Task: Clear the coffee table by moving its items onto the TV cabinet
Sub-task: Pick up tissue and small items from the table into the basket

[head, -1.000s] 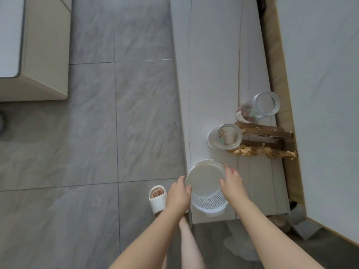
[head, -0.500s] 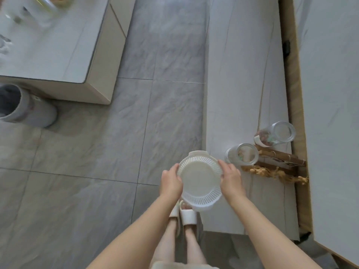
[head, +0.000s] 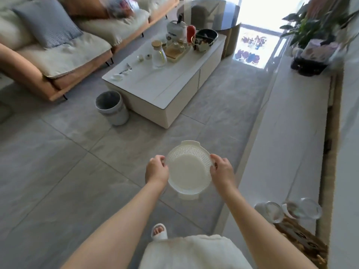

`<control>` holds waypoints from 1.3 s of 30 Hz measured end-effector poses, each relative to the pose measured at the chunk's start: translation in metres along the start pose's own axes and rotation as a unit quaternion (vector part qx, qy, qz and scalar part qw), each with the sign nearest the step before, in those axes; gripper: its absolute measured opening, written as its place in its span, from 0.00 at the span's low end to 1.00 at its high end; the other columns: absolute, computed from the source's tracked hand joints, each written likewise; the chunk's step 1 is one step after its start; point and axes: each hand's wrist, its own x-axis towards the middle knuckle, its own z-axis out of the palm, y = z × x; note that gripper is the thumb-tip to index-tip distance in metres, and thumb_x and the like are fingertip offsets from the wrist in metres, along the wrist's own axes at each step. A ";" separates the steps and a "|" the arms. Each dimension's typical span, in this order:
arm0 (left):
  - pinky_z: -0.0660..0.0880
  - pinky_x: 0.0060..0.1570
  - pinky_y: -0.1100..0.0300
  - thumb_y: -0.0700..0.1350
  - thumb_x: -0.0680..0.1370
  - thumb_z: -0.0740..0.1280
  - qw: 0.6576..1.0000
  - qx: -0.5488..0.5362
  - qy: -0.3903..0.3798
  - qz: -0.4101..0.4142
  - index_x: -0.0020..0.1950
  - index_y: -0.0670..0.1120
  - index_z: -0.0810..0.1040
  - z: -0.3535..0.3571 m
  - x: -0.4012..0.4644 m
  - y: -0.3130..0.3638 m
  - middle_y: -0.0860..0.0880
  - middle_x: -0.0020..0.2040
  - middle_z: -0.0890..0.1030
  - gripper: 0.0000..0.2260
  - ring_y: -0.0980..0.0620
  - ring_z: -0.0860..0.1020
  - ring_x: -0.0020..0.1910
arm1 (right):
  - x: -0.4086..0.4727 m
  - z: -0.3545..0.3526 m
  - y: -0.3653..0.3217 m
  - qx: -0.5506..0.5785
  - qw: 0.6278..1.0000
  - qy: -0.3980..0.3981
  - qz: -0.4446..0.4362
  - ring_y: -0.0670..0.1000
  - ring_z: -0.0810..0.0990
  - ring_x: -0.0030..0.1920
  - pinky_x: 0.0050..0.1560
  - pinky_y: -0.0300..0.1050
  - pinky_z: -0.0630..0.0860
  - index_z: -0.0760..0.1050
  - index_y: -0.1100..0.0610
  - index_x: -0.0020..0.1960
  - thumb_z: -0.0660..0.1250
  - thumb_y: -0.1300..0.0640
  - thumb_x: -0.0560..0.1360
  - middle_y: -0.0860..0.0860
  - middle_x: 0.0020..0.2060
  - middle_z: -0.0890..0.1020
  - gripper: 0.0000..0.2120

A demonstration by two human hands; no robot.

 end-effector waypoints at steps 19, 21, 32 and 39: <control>0.79 0.32 0.56 0.35 0.76 0.64 0.965 -0.259 -0.002 -0.040 0.63 0.47 0.75 -0.267 0.078 -0.147 0.44 0.46 0.77 0.17 0.45 0.78 0.40 | -0.025 0.141 -0.272 0.101 0.991 -0.059 -0.067 0.49 0.76 0.33 0.30 0.46 0.81 0.76 0.55 0.59 0.62 0.63 0.74 0.52 0.46 0.73 0.15; 0.76 0.26 0.60 0.34 0.76 0.64 0.953 -0.298 -0.002 -0.045 0.63 0.46 0.75 -0.289 0.089 -0.160 0.43 0.46 0.77 0.16 0.46 0.77 0.38 | -0.027 0.156 -0.292 0.147 0.986 -0.067 -0.049 0.48 0.77 0.35 0.26 0.41 0.79 0.77 0.55 0.59 0.63 0.63 0.74 0.54 0.47 0.75 0.15; 0.74 0.27 0.61 0.35 0.76 0.66 0.925 -0.371 0.013 -0.078 0.51 0.43 0.76 -0.349 0.159 -0.191 0.45 0.47 0.79 0.07 0.49 0.78 0.37 | 0.005 0.203 -0.376 0.229 0.965 -0.128 0.001 0.45 0.78 0.40 0.29 0.44 0.80 0.77 0.49 0.51 0.62 0.65 0.74 0.48 0.41 0.79 0.14; 0.77 0.32 0.59 0.34 0.76 0.66 0.920 -0.380 0.048 -0.087 0.50 0.44 0.77 -0.373 0.224 -0.176 0.46 0.46 0.80 0.06 0.47 0.79 0.39 | 0.071 0.225 -0.423 0.238 0.959 -0.151 -0.016 0.48 0.81 0.40 0.31 0.44 0.80 0.78 0.49 0.52 0.61 0.63 0.74 0.49 0.44 0.81 0.13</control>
